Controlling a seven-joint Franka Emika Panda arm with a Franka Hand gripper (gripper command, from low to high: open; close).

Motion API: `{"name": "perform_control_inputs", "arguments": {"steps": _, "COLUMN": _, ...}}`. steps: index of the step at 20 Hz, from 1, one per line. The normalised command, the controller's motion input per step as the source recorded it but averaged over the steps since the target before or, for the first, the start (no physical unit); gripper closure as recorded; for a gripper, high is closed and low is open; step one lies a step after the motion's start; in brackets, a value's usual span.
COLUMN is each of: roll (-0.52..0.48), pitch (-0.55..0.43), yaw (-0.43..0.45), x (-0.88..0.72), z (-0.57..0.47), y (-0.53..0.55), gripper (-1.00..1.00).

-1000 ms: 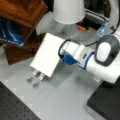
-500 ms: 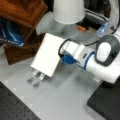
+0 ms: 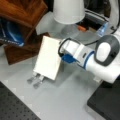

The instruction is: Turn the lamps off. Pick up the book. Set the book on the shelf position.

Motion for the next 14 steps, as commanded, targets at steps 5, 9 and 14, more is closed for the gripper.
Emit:
{"name": "perform_control_inputs", "arguments": {"steps": 5, "roll": -0.209, "pitch": -0.03, "yaw": 0.115, "x": 0.04, "z": -0.06, "y": -0.07, "gripper": 1.0}}
{"name": "perform_control_inputs", "arguments": {"steps": 9, "roll": -0.197, "pitch": -0.029, "yaw": 0.11, "x": 0.02, "z": -0.06, "y": -0.06, "gripper": 1.0}}
{"name": "perform_control_inputs", "arguments": {"steps": 14, "roll": -0.196, "pitch": -0.048, "yaw": 0.106, "x": 0.01, "z": -0.08, "y": -0.05, "gripper": 1.0}}
